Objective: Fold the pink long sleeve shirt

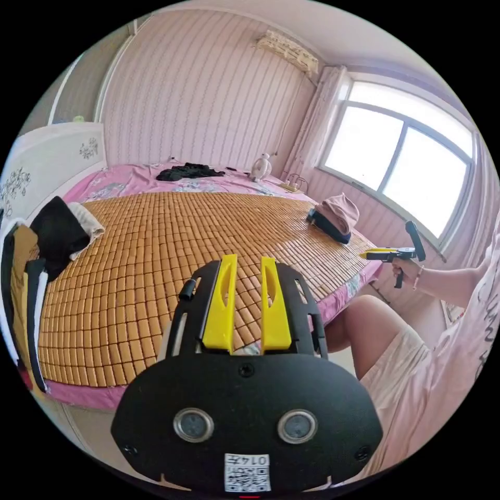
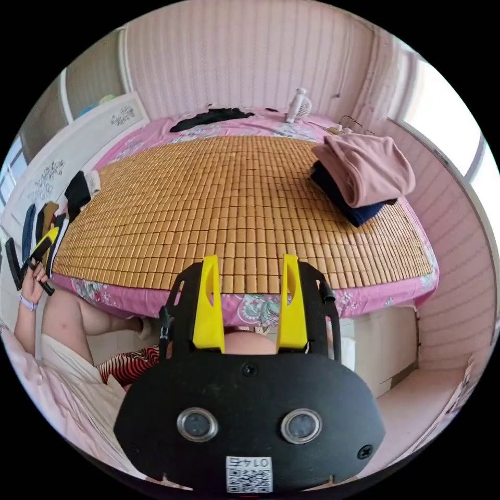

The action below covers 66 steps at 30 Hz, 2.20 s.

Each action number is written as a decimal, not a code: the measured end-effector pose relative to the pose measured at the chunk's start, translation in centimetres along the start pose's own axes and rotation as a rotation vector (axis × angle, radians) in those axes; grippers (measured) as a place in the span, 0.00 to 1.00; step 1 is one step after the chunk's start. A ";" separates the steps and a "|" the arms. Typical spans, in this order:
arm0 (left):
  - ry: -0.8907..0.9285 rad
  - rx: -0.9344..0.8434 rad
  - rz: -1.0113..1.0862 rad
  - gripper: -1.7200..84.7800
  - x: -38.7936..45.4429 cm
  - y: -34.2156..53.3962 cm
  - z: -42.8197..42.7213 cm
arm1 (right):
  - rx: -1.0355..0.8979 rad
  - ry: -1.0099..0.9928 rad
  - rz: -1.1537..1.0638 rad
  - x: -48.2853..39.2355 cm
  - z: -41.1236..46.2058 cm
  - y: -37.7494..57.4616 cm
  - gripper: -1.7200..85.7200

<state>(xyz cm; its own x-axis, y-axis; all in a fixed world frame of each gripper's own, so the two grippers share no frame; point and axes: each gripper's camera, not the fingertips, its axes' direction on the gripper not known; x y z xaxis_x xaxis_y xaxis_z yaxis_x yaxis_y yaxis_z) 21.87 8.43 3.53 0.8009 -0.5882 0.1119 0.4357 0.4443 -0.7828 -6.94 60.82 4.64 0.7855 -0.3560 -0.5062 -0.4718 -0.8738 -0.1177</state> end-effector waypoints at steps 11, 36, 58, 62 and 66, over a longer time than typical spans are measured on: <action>0.262 -0.143 0.529 0.15 22.5 -13.2 20.7 | 0.210 -0.008 0.064 10.7 3.0 2.8 0.20; 0.249 -0.345 0.699 0.02 47.5 -36.8 61.0 | 0.452 0.081 -0.030 27.4 1.4 2.3 0.05; 0.534 -0.537 -0.020 0.01 20.5 -10.2 21.3 | -0.052 -0.182 0.401 22.4 -7.0 31.3 0.05; 0.559 -0.493 0.046 0.01 20.6 -12.2 19.6 | 0.073 -0.146 0.316 20.7 -9.1 29.3 0.05; 0.584 -0.475 0.100 0.01 20.9 -13.6 17.7 | 0.006 -0.082 0.171 17.6 -7.2 26.7 0.14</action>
<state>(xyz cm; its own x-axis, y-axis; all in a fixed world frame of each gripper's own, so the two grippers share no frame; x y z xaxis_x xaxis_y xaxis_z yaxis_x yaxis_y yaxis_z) 40.00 2.05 27.38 0.4222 -0.8813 -0.2123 0.0429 0.2534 -0.9664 -2.84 28.89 -1.22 0.6588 -0.4706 -0.5869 -0.5979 -0.8010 -0.0289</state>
